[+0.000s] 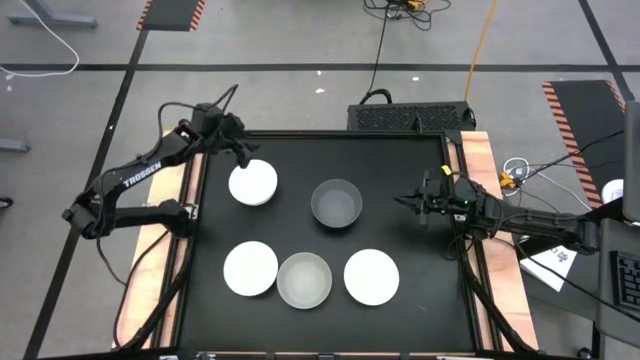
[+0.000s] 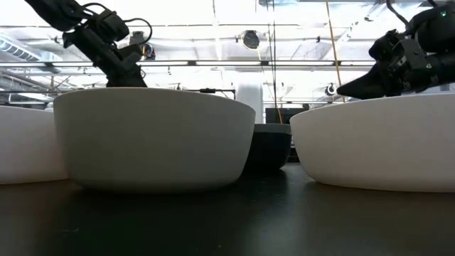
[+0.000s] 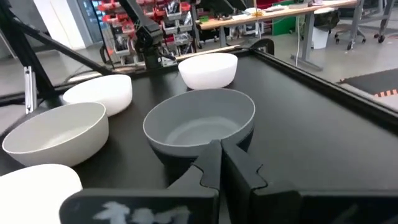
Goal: Nest bowls inside each other
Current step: Stack the top white bowl on the gray bowl
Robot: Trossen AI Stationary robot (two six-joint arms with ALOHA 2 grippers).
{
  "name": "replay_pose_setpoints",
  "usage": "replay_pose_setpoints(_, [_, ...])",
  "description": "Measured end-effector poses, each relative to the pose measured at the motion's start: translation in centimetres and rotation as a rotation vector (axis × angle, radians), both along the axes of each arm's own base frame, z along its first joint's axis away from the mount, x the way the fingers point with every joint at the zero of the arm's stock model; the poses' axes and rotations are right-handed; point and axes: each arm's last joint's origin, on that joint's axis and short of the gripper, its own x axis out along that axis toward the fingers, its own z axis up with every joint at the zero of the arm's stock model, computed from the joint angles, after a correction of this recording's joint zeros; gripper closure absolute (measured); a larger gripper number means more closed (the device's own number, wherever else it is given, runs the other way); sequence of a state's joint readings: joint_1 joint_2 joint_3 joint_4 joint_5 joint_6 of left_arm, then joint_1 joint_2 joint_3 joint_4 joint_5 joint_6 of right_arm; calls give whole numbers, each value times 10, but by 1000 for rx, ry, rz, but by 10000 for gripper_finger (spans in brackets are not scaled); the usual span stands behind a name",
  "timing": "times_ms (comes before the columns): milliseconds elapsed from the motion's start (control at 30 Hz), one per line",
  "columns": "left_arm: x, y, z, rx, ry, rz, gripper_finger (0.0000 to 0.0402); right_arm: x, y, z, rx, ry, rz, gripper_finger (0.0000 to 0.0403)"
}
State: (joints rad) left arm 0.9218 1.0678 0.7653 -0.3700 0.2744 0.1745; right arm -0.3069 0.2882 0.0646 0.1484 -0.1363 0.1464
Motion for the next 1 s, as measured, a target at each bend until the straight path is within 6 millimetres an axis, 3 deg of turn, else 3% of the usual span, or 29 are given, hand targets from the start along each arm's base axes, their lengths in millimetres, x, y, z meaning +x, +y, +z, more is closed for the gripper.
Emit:
replay_pose_setpoints(167, [-1,-3,4,-28,29,-41,135,0,0,4,3,-49,-2,403])
replay_pose_setpoints(333, [-7,-3,8,-38,138,65,135,1,0,6,-3,-66,-1,403])
replay_pose_setpoints(567, [-10,-8,15,-95,187,77,135,1,0,6,-4,-69,-1,403])
replay_pose_setpoints(1000, [3,8,-20,-265,324,60,135,1,0,6,-29,-64,1,403])
